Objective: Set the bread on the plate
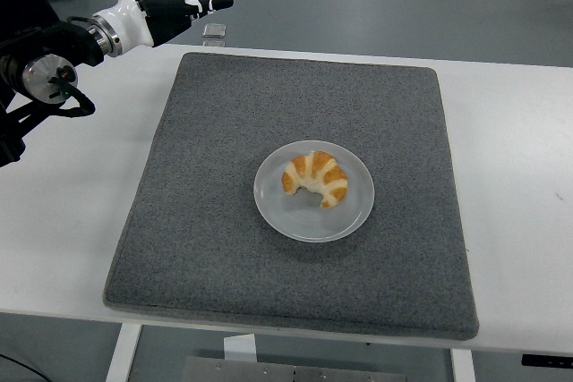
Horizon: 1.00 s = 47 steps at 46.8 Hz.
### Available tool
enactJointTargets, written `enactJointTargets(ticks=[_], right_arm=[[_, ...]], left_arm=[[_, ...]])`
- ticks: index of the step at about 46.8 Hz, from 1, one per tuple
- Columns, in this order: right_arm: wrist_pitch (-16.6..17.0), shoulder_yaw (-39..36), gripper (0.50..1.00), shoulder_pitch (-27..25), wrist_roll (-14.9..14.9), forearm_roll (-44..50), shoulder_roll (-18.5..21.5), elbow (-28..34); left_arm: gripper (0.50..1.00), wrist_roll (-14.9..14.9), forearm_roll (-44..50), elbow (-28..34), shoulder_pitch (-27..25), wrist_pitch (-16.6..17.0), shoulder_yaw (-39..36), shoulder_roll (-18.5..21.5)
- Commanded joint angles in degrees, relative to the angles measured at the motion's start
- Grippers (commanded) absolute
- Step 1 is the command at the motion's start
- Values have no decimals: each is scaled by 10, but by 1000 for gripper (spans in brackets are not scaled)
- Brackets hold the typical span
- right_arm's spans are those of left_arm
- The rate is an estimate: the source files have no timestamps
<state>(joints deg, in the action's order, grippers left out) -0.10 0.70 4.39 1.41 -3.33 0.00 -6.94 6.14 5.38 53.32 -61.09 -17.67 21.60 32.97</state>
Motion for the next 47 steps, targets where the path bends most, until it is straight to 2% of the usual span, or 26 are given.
enactJointTargets(ticks=[1, 7, 13, 21, 25, 33, 41, 47], right_arm=[[0, 0, 952, 0, 0, 0, 0, 0], [0, 0, 954, 0, 0, 0, 0, -1], [0, 0, 952, 0, 0, 1, 0, 0], [0, 0, 952, 0, 0, 0, 0, 0], [0, -1, 952, 0, 0, 0, 0, 0], [0, 0, 952, 0, 0, 1, 0, 0], [0, 0, 954, 0, 0, 0, 0, -1], [0, 0, 952, 0, 0, 0, 0, 0]], left_arm=[[1000, -9, 18, -1, 1, 0, 1, 0], [1000, -13, 50, -2, 7, -15, 15, 4], [1000, -17, 83, -30, 22, -60, 22, 3], [1000, -53, 148, -55, 48, -102, 33, 0], [1000, -64, 170, -60, 62, -107, 34, -1], [1000, -67, 191, -60, 88, -118, 49, 0], [1000, -96, 233, -60, 107, -118, 66, -1], [1000, -96, 234, -62, 108, -118, 67, -1]])
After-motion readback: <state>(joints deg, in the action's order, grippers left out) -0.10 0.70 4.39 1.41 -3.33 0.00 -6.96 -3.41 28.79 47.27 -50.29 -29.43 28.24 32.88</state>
